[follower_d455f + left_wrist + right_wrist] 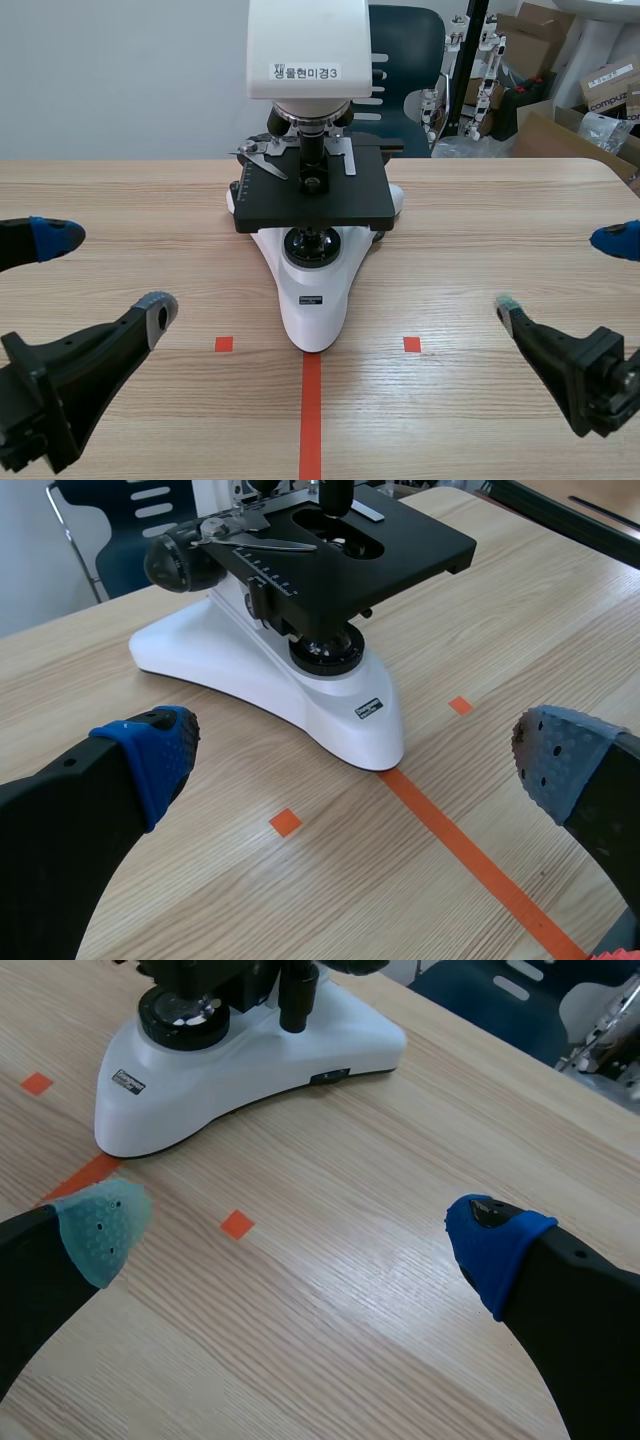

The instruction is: Point at the fine focus knob

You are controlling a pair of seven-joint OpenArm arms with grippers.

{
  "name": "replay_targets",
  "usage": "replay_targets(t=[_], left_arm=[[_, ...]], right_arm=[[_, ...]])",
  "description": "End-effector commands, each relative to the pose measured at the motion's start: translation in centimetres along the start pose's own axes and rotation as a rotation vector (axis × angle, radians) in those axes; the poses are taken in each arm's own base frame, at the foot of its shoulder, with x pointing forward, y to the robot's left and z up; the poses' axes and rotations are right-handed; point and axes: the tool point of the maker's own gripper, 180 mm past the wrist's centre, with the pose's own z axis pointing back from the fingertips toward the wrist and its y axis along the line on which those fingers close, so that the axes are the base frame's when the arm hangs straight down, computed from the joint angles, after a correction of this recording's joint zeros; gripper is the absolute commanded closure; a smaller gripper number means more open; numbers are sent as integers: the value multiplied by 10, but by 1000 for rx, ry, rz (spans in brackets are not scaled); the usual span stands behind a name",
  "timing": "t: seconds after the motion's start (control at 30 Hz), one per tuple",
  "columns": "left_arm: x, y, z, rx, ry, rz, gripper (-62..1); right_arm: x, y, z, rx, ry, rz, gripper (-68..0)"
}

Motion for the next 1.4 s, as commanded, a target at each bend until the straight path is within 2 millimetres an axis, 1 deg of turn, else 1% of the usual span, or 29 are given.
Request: replay_targets(t=[0.0, 0.13, 0.17, 0.23, 0.3, 0.4, 0.6, 0.7, 0.8, 0.87, 0.93, 1.03, 1.13, 1.2, 1.37], left_arm=[[6, 0, 0, -1, -22, 0, -623], [5, 0, 0, -1, -20, 0, -623], [5, 0, 0, -1, -20, 0, -623], [5, 0, 0, -1, -20, 0, -623], [5, 0, 0, -1, -20, 0, -623], [5, 0, 0, -1, -20, 0, -623], [5, 0, 0, -1, -20, 0, -623], [5, 0, 0, -1, -20, 0, -623], [5, 0, 0, -1, -20, 0, -623], [5, 0, 0, -1, -20, 0, -623], [5, 0, 0, -1, -20, 0, -623], [5, 0, 0, -1, -20, 0, -623], [5, 0, 0, -1, -20, 0, -623], [5, 0, 0, -1, -20, 0, -623], [6, 0, 0, -1, -20, 0, -623]], right_arm=[[14, -15, -5, -32, -46, 23, -679], [17, -32, -11, -51, -50, 50, -679], [16, -38, -13, -58, -50, 52, -640], [16, -51, -16, -75, -50, 58, -511], [15, -62, -19, -77, -42, 83, -409], [15, -82, -22, -91, -32, 119, -329], [24, -127, -29, -109, -35, 164, -152], [24, -153, -30, -135, -24, 178, -124], [24, -181, -33, -185, -17, 183, -124], [22, -194, -37, -196, -5, 199, -124], [22, -198, -43, -165, -1, 200, -124], [26, -198, -56, -120, -11, 208, -124], [33, -195, -74, -99, -16, 244, -124], [35, -187, -87, -70, -11, 274, -124], [40, -158, -120, 18, -3, 346, -114]])
